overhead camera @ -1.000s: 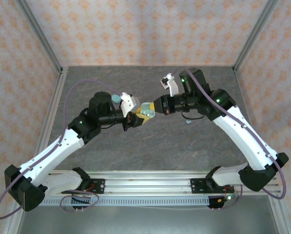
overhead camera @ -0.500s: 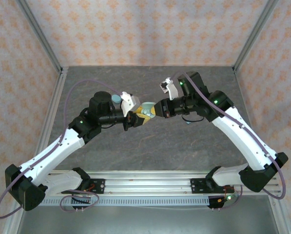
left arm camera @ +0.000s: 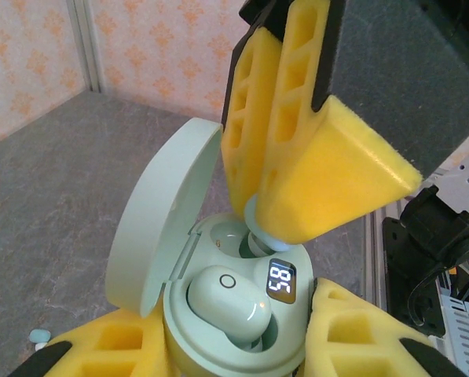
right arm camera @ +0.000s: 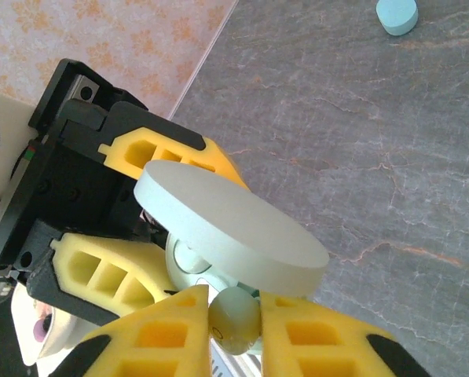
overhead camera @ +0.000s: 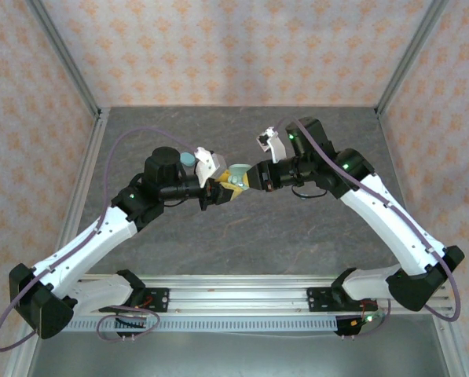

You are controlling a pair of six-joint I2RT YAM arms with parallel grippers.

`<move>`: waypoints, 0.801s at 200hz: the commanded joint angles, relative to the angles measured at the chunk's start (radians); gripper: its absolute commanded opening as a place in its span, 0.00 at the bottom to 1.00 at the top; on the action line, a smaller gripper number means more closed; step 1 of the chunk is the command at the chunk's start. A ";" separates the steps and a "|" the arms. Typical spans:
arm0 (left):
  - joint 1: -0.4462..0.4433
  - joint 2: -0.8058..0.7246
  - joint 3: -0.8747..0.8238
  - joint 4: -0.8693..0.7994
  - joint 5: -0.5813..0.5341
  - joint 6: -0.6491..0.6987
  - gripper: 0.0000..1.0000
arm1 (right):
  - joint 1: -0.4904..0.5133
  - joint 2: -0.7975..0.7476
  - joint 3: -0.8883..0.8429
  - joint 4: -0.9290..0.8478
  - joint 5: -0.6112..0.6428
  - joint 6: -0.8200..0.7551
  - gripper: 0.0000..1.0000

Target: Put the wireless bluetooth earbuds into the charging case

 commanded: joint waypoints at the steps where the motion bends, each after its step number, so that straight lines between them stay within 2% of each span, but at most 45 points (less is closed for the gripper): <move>1: 0.006 0.001 0.030 0.062 0.034 -0.012 0.21 | 0.004 -0.016 -0.010 0.002 0.016 -0.005 0.28; 19: 0.006 0.004 0.030 0.060 0.035 -0.014 0.21 | 0.004 -0.016 -0.005 0.001 0.020 -0.005 0.35; 87: 0.006 0.010 0.032 0.058 0.040 -0.014 0.22 | 0.004 -0.012 0.014 0.006 0.025 0.004 0.44; 160: 0.006 0.017 0.032 0.054 0.038 -0.009 0.22 | 0.004 -0.032 0.048 0.013 0.044 0.015 0.44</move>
